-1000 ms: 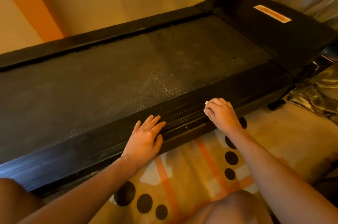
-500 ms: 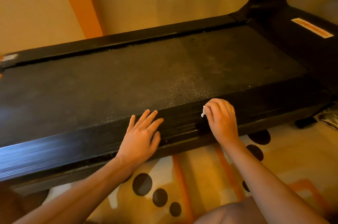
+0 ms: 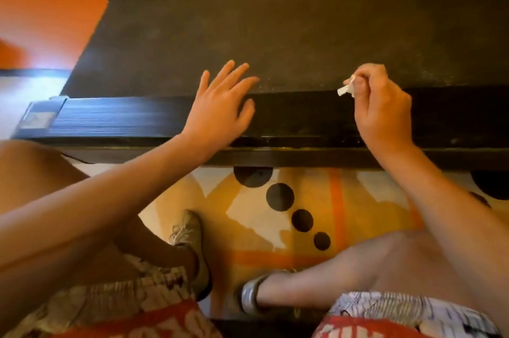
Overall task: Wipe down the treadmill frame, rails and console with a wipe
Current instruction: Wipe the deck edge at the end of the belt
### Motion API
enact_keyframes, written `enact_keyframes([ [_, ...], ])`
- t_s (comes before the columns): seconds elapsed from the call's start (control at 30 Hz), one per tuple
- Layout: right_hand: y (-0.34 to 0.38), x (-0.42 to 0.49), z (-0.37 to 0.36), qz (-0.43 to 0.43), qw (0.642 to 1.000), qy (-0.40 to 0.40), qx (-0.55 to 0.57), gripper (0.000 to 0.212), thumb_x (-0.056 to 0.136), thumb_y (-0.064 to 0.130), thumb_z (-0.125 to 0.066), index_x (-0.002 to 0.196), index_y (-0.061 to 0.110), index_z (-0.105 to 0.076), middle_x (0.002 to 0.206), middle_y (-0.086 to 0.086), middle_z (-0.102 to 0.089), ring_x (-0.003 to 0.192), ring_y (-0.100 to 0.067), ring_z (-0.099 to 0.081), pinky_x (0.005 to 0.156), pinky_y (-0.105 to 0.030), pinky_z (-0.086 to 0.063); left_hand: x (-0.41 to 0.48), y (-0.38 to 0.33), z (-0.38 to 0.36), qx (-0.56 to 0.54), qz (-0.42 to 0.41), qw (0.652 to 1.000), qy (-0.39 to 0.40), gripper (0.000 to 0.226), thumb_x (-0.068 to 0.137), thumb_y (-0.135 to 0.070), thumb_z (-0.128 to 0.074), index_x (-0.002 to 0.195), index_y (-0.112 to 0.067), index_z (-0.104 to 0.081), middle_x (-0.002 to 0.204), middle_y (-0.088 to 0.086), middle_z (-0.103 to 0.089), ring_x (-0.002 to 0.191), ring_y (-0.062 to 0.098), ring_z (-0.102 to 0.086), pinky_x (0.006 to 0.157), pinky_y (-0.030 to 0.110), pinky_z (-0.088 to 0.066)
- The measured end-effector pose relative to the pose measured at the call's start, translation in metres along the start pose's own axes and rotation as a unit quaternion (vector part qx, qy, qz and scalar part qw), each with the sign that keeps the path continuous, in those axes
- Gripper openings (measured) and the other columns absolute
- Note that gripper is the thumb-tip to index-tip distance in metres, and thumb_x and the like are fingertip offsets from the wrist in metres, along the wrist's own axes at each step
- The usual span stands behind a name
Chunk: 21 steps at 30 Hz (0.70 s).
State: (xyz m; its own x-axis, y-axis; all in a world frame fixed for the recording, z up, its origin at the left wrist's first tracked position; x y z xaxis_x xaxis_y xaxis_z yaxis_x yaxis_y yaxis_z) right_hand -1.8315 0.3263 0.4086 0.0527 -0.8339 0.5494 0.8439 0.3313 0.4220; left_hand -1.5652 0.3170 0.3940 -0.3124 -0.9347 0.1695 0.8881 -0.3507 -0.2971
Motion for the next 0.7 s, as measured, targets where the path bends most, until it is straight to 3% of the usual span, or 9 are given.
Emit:
enact_keyframes([
  [0.07,0.024,0.004,-0.020,0.001,1.000,0.009,0.014,0.035,0.112,0.027,-0.034,0.116,0.003,-0.058,0.088,-0.004,-0.060,0.074,-0.020,-0.057,0.062,-0.030,-0.038,-0.005,0.029,0.006,0.005,0.028,1.000,-0.004,0.044,0.105,-0.033,-0.044,0.149,-0.024,-0.047,0.163,0.002,-0.033,0.155,0.023,-0.015,0.124,0.057,-0.009],
  [0.17,0.056,0.020,-0.053,-0.007,0.998,0.035,0.057,0.040,0.112,0.032,-0.032,0.130,0.005,-0.056,0.103,-0.005,-0.062,0.091,-0.025,-0.064,0.069,-0.020,-0.043,-0.010,0.061,0.019,0.004,0.044,0.999,-0.013,0.043,0.106,-0.031,-0.044,0.148,-0.023,-0.048,0.162,0.003,-0.036,0.155,0.024,-0.016,0.124,0.057,-0.009],
  [0.23,0.079,0.038,-0.075,0.000,0.996,0.064,0.068,0.043,0.110,0.034,-0.041,0.143,0.008,-0.051,0.123,-0.012,-0.064,0.110,-0.027,-0.064,0.084,-0.024,-0.046,-0.012,0.079,0.029,0.008,0.044,0.999,-0.021,0.042,0.106,-0.030,-0.044,0.147,-0.022,-0.050,0.161,0.004,-0.037,0.155,0.025,-0.017,0.123,0.058,-0.009],
  [0.3,0.105,0.054,-0.096,0.027,0.994,0.086,0.055,0.055,0.104,0.039,-0.053,0.150,0.009,-0.046,0.130,-0.015,-0.061,0.115,-0.027,-0.061,0.089,-0.027,-0.045,-0.013,0.103,0.041,0.012,0.047,0.998,-0.034,0.042,0.106,-0.029,-0.045,0.146,-0.020,-0.050,0.160,0.005,-0.039,0.154,0.025,-0.019,0.123,0.059,-0.009],
  [0.4,0.147,0.076,-0.130,0.092,0.990,0.101,0.034,0.065,0.098,0.045,-0.057,0.150,0.007,-0.046,0.118,-0.016,-0.063,0.102,-0.029,-0.064,0.081,-0.034,-0.053,-0.012,0.145,0.063,0.027,0.068,0.996,-0.056,0.042,0.104,-0.027,-0.048,0.145,-0.019,-0.052,0.158,0.006,-0.042,0.154,0.027,-0.022,0.122,0.062,-0.012],
  [0.5,0.190,0.094,-0.164,0.164,0.979,0.122,0.020,0.061,0.098,0.043,-0.056,0.147,0.007,-0.051,0.109,-0.012,-0.063,0.091,-0.026,-0.065,0.073,-0.029,-0.048,-0.009,0.184,0.093,0.030,0.105,0.992,-0.056,0.044,0.103,-0.028,-0.048,0.146,-0.022,-0.051,0.157,0.004,-0.042,0.153,0.026,-0.022,0.120,0.064,-0.010],
  [0.7,0.270,0.120,-0.206,0.265,0.950,0.159,0.042,0.049,0.099,0.039,-0.058,0.139,0.010,-0.059,0.096,-0.001,-0.059,0.076,-0.013,-0.058,0.060,-0.030,-0.055,-0.048,0.255,0.156,0.082,0.124,0.985,-0.093,0.042,0.103,-0.033,-0.049,0.144,-0.026,-0.053,0.155,0.001,-0.046,0.151,0.026,-0.029,0.122,0.065,-0.009],
])
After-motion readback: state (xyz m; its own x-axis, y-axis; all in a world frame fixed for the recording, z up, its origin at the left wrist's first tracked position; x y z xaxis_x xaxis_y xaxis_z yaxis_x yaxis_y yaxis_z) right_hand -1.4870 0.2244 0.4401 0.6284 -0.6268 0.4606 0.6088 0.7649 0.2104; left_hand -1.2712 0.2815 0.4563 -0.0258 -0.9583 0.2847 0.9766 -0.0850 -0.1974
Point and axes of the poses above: each hand's wrist, its own x-axis towards the middle knuckle, its own z-axis out of the back of the hand, y = z × x, the point moved 8 cm from there along x, towards the middle knuckle
